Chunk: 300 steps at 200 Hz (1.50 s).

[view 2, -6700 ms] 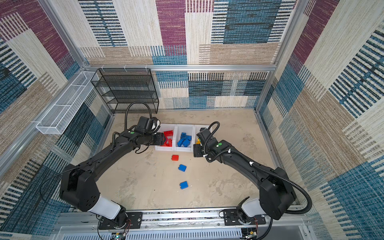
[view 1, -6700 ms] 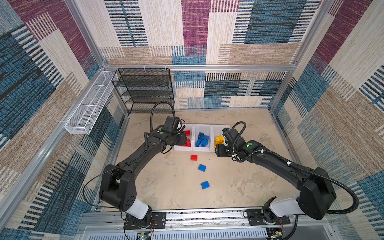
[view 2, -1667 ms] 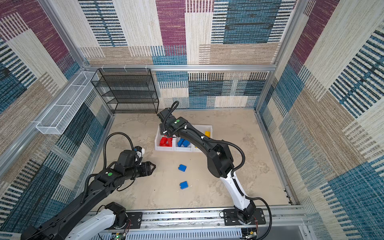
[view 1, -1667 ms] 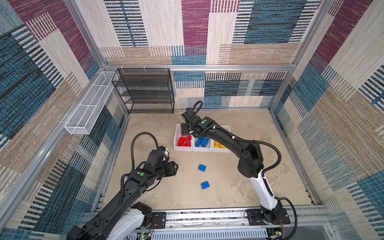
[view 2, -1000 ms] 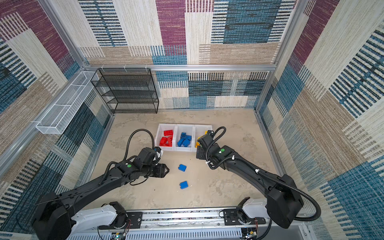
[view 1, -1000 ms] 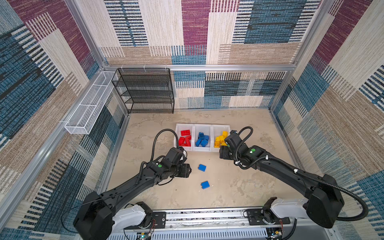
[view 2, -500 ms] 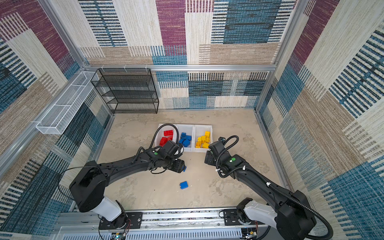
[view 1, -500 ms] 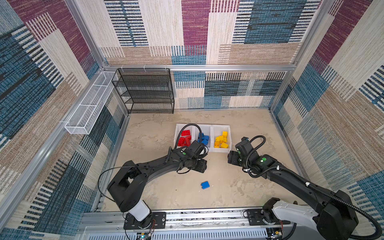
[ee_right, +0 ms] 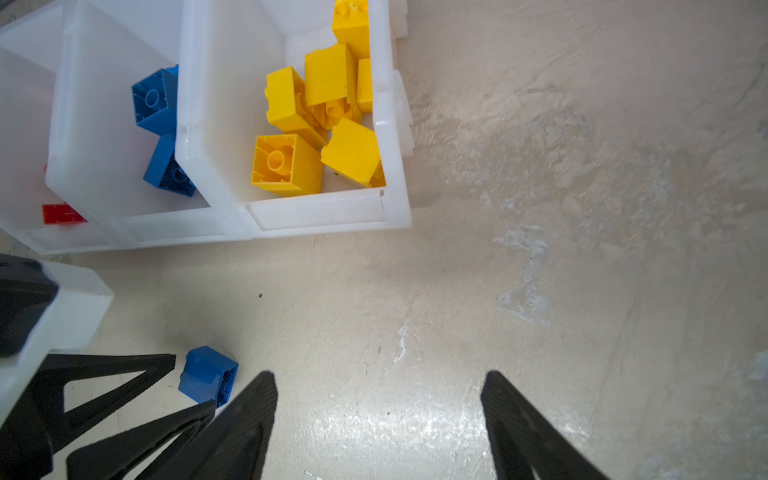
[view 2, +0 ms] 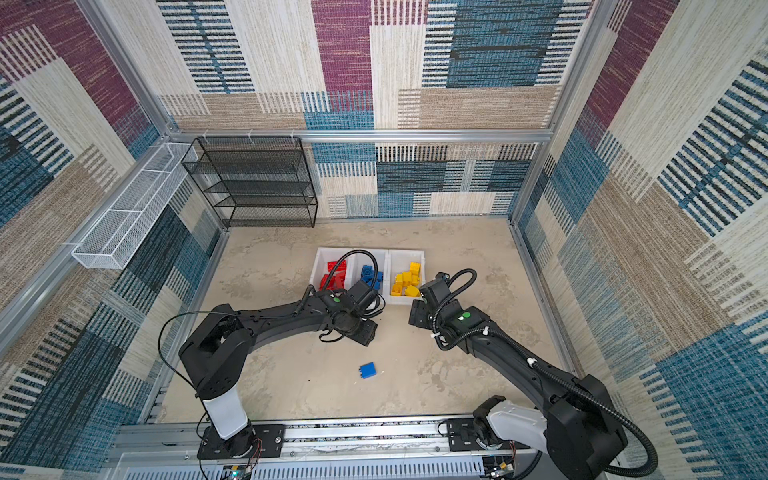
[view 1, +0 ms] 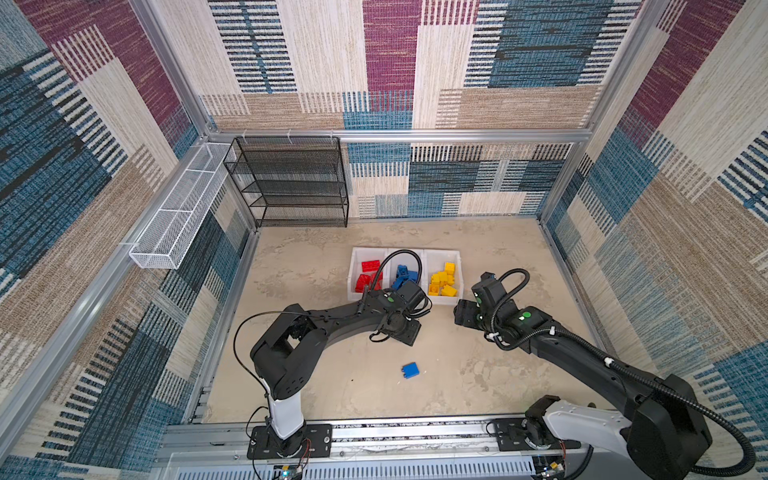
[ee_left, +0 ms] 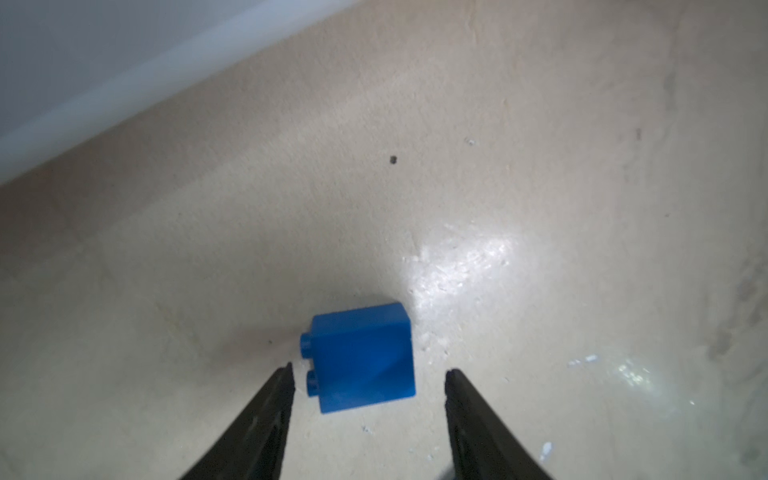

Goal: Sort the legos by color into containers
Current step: 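Lower the left gripper onto a blue brick and grasp it, then carry the blue brick with the left gripper into the blue compartment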

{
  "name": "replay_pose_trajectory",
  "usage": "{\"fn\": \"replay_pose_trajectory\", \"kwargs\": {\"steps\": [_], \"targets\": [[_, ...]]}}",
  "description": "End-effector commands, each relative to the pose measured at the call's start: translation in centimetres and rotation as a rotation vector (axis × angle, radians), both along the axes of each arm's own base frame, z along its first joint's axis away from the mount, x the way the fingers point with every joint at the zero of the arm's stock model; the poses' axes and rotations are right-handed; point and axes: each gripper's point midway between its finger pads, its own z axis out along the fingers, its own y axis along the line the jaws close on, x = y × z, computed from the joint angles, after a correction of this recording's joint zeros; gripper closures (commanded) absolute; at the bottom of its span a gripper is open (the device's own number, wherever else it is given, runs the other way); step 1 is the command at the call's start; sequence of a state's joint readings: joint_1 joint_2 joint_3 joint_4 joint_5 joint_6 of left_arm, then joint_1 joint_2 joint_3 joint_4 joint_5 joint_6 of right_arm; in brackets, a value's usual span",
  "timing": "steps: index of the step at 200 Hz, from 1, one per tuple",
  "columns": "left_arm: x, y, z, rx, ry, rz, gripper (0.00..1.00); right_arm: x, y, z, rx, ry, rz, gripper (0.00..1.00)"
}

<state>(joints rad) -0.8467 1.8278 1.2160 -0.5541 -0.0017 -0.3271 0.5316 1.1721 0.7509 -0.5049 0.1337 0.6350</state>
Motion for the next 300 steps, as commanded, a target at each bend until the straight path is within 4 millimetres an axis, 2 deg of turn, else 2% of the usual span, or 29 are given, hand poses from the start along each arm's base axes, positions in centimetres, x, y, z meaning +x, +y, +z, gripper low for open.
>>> {"fn": "replay_pose_trajectory", "kwargs": {"steps": [1, 96, 130, 177, 198, 217, 245, 281, 300], "targets": [[0.3, 0.7, -0.1, 0.058, -0.022, -0.026, 0.38, 0.6, 0.7, 0.5, 0.030, -0.028, 0.011, 0.20], [0.4, -0.2, -1.4, 0.065, 0.008, -0.044, 0.37, 0.3, 0.4, 0.6, 0.029, -0.027, 0.004, 0.19], [0.2, -0.4, -2.1, 0.075, 0.020, -0.049, 0.42, 0.2, 0.2, 0.4, 0.023, -0.022, 0.000, 0.19], [0.2, -0.5, -2.3, 0.088, 0.017, -0.056, 0.54, -0.1, -0.2, 0.8, 0.018, -0.028, -0.009, 0.20], [0.3, -0.6, -2.0, 0.084, 0.015, -0.057, 0.57, -0.3, -0.3, 1.1, 0.022, -0.033, -0.012, 0.20], [0.6, -1.2, -0.8, 0.060, -0.001, -0.060, 0.57, -0.4, -0.5, 1.4, 0.023, -0.039, -0.018, 0.20], [2.8, -2.6, 2.8, 0.006, -0.070, -0.067, 0.56, -0.6, -0.8, 2.0, 0.017, -0.045, -0.025, 0.20], [8.6, -3.2, 7.7, -0.054, -0.172, -0.042, 0.56, -1.0, -1.4, 3.2, 0.022, -0.069, -0.041, 0.20], [11.9, -2.8, 8.8, -0.047, -0.213, -0.023, 0.55, -1.4, -1.6, 3.3, 0.026, -0.072, -0.047, 0.20]]}}
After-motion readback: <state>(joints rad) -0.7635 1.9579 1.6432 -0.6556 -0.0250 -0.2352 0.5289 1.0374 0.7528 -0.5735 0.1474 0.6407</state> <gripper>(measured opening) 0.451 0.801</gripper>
